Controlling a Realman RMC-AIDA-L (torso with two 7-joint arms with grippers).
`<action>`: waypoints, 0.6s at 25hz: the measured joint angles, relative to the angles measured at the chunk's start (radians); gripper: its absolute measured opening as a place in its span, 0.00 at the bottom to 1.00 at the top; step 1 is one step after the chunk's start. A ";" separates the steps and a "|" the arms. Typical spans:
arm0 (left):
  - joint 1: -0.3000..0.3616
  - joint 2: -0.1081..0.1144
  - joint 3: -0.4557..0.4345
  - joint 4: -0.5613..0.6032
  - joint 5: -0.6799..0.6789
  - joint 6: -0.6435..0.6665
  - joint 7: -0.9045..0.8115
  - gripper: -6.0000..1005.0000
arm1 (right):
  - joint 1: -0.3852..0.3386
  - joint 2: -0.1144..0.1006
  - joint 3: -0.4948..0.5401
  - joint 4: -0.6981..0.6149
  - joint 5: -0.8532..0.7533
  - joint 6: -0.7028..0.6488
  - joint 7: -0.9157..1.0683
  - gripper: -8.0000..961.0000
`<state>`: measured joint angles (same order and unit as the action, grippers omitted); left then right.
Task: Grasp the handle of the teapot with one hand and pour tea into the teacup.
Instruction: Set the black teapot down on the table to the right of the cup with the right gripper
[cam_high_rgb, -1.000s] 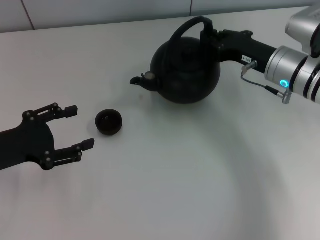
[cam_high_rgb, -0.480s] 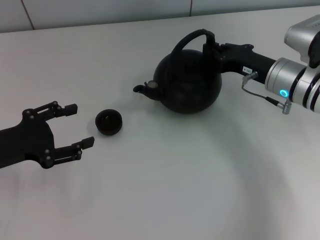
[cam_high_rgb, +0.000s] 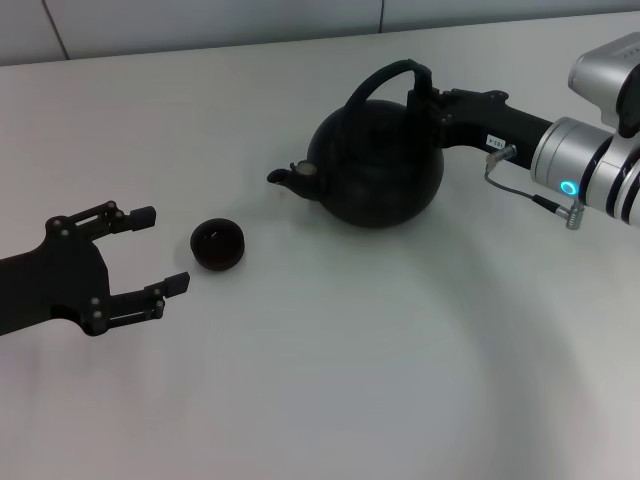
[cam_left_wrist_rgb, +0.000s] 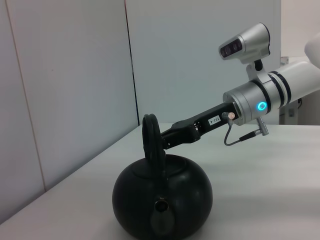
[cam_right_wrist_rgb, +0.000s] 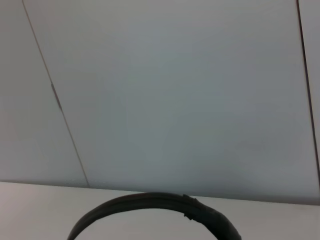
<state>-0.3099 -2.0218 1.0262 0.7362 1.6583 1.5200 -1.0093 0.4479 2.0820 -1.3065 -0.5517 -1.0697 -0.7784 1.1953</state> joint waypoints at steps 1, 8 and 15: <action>0.000 0.000 0.000 0.000 0.000 0.000 0.000 0.80 | 0.000 -0.002 -0.002 -0.003 -0.008 -0.003 0.000 0.27; -0.002 0.000 0.000 0.001 0.000 0.000 0.000 0.80 | 0.003 -0.002 -0.004 -0.012 -0.037 -0.005 -0.005 0.29; -0.005 0.001 -0.001 0.002 0.000 0.000 0.000 0.80 | -0.001 0.000 -0.003 -0.024 -0.038 -0.007 -0.017 0.39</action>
<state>-0.3144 -2.0203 1.0254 0.7378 1.6583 1.5199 -1.0094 0.4466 2.0816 -1.3097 -0.5758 -1.1076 -0.7852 1.1779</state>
